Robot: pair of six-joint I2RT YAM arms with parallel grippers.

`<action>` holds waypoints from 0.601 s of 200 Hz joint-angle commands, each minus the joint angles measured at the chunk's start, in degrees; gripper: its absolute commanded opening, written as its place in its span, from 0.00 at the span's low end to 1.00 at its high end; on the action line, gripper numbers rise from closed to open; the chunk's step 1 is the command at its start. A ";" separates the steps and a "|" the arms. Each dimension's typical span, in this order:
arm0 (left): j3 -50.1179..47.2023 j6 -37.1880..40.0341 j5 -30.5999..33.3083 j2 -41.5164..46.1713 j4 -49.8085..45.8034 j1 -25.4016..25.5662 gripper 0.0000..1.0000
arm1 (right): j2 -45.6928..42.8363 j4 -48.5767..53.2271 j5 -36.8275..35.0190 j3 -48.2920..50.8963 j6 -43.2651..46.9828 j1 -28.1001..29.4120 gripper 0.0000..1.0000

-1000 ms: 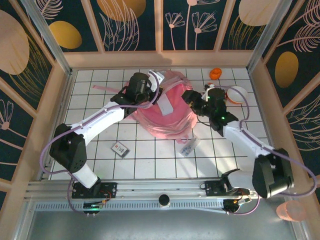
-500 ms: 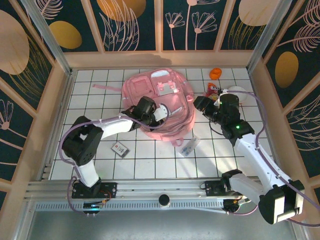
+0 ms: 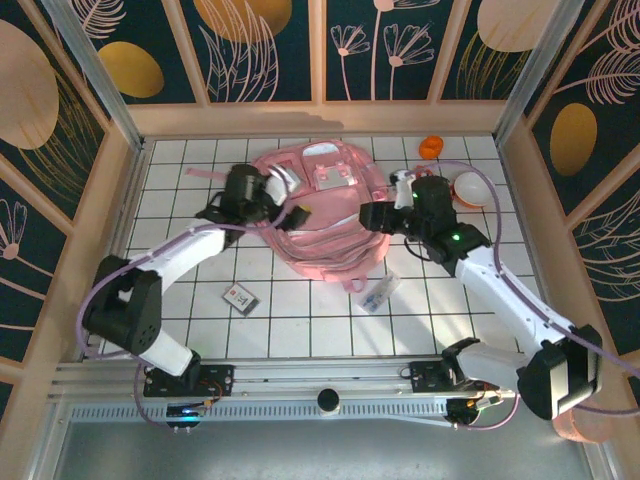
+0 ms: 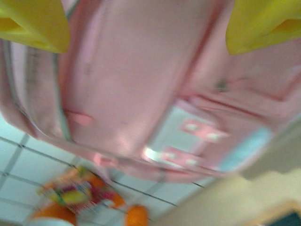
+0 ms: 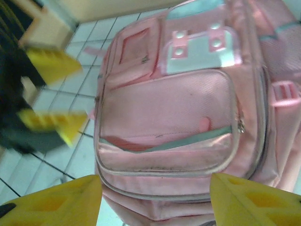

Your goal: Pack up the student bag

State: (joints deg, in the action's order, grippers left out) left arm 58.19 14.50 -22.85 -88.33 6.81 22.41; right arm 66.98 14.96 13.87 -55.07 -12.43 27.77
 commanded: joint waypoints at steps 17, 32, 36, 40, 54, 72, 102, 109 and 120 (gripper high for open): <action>-1.18 -1.55 -12.75 -3.45 -3.36 -15.05 0.85 | 7.21 6.75 -2.42 -6.99 22.29 4.65 0.62; 2.02 1.50 -14.46 -7.32 -7.21 -17.66 0.84 | 9.51 6.49 -2.23 -7.70 26.94 6.42 0.62; 3.22 2.41 -14.38 -8.56 -8.66 -17.94 0.84 | 10.10 6.57 -2.53 -7.93 28.27 6.96 0.61; 4.40 3.17 -14.16 -9.39 -10.04 -18.08 0.84 | 10.81 6.73 -2.80 -8.28 29.45 7.59 0.61; 8.15 5.46 -13.01 -13.84 -14.47 -18.30 0.84 | 13.13 7.56 -4.11 -9.62 32.34 9.28 0.61; 12.48 6.32 -12.38 -18.30 -19.03 -18.96 0.84 | 15.57 8.50 -4.90 -10.97 33.50 10.44 0.61; 16.95 4.57 -13.43 -23.93 -22.44 -19.18 0.83 | 16.91 7.52 -4.78 -10.55 33.15 11.29 0.61; 17.74 3.99 -14.61 -24.97 -23.17 -19.16 0.82 | 16.97 7.27 -4.58 -10.25 32.91 11.43 0.61; 18.89 3.25 -16.26 -26.44 -24.66 -19.16 0.81 | 16.96 7.11 -4.47 -10.00 32.59 11.54 0.61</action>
State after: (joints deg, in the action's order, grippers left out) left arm 73.93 18.33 -34.20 -111.98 -12.01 3.57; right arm 83.85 21.76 10.09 -63.96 18.76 38.76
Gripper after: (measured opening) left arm 0.820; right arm 0.615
